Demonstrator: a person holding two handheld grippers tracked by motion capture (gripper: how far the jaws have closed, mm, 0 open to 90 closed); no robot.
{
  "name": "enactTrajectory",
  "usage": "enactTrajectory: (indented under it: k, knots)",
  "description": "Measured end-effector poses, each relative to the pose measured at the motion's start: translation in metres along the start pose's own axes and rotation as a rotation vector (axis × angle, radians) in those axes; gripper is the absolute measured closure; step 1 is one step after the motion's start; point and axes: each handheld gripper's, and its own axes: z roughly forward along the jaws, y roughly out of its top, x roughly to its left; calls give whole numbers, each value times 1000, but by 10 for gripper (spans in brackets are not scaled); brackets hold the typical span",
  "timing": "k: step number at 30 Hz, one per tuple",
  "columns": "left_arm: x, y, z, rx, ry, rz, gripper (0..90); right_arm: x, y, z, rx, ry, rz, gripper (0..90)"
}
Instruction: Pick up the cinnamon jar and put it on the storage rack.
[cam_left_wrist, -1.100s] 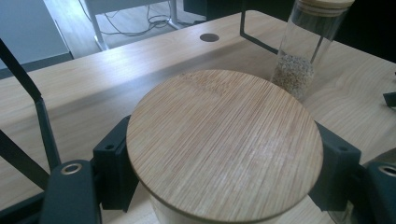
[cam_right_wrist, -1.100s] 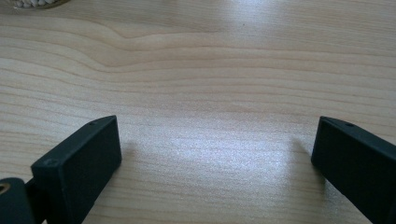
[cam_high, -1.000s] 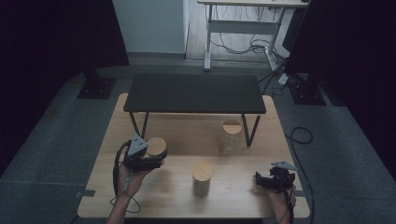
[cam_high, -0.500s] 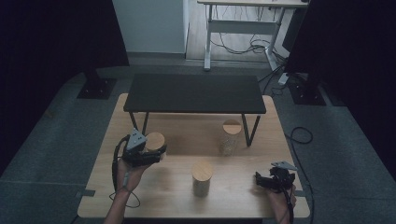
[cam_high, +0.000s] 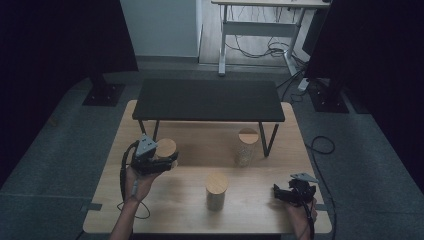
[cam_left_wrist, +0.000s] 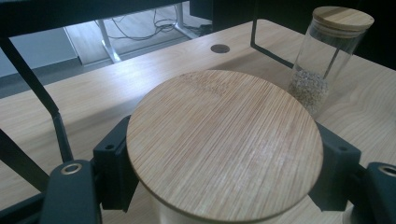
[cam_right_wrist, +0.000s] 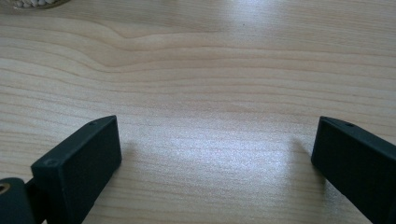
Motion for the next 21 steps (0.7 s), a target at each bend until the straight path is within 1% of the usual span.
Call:
enactTrajectory:
  k: [9,21]
  knots:
    - [2,6,3,-5,-5,-2,249,0,0,0,0,0,0,9]
    - [7,14,4,-16,0,-1,249,0,0,0,0,0,1,9]
